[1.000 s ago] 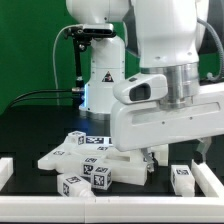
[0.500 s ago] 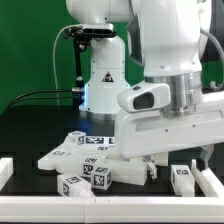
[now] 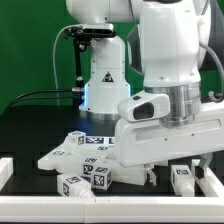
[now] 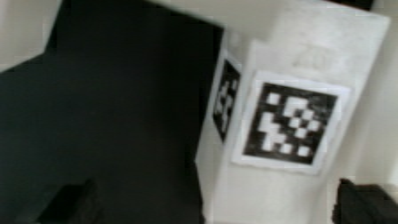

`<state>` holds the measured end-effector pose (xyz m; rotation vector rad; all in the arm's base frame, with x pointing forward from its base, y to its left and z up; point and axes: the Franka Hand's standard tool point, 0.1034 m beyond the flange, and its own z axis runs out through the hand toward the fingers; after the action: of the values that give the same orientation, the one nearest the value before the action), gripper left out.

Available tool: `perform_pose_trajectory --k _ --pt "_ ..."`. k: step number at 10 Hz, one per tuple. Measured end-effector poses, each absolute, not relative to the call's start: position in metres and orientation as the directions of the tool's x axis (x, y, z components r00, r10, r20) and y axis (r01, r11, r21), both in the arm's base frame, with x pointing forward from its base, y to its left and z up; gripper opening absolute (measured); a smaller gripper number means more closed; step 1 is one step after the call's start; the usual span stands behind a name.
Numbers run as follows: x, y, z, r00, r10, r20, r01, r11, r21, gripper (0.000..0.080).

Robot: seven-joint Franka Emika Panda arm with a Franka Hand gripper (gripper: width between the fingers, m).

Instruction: Assemble chair

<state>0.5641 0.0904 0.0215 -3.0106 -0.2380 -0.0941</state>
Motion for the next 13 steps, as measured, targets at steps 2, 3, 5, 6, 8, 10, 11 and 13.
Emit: perform_pose_trajectory --k 2,3,5,6,8,10,11,13 --pt "0.563 0.088 0.018 0.986 0.156 0.067 0.162 -0.980 -0.114 0.0649" --pt "0.562 0.088 0.016 0.985 0.157 0.066 0.164 -0.980 -0.114 0.0649" --pt "0.562 0.088 0.016 0.985 0.158 0.066 0.164 -0.980 -0.114 0.0516" --pt "0.562 0.088 0.016 0.985 0.158 0.066 0.164 -0.980 -0.114 0.0516" --pt "0.563 0.088 0.017 0.985 0.158 0.067 0.164 -0.980 -0.114 0.0281" --pt "0.563 0.089 0.017 0.987 0.149 0.066 0.155 -0.981 -0.116 0.0281" --pt "0.566 0.098 0.020 0.991 0.117 0.061 0.124 -0.985 -0.121 0.0281" --pt "0.578 0.111 0.032 0.993 0.100 0.065 0.108 -0.986 -0.131 0.0281"
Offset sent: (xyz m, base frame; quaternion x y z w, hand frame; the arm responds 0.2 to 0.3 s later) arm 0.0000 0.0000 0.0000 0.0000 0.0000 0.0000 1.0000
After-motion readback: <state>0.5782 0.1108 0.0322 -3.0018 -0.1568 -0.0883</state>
